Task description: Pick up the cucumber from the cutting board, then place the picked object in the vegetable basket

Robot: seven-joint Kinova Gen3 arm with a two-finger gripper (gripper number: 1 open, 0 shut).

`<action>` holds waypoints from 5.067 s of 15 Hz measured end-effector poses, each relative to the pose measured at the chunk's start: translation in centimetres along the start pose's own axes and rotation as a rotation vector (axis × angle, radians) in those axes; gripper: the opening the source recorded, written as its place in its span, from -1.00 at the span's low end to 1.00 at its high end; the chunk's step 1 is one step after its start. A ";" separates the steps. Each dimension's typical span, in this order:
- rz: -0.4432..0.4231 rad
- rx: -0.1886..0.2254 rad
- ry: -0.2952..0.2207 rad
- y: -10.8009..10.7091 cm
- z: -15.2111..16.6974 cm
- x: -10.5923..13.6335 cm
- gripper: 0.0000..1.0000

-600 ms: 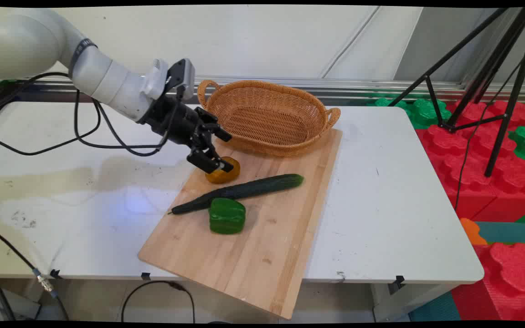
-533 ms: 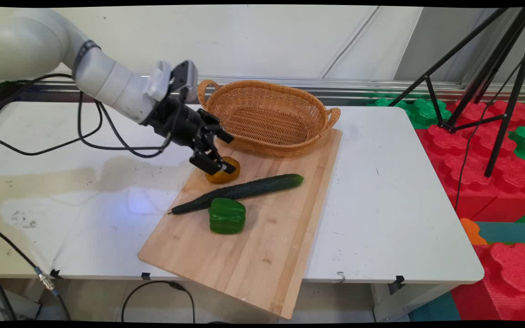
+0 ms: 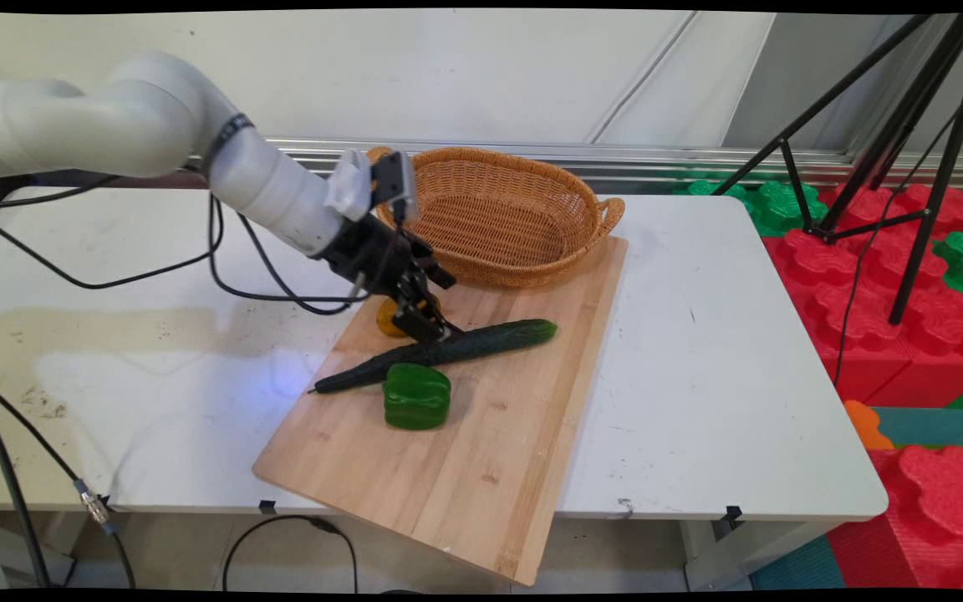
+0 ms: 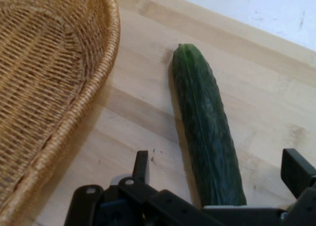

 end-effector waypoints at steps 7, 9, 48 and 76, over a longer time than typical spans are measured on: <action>-0.038 0.001 -0.050 0.8 4.8 1.2 1.00; -0.045 0.005 -0.059 1.1 5.8 1.5 1.00; 0.071 0.020 0.063 2.9 -2.4 5.1 -1.00; 0.325 0.184 0.325 -8.1 -8.7 9.1 -1.00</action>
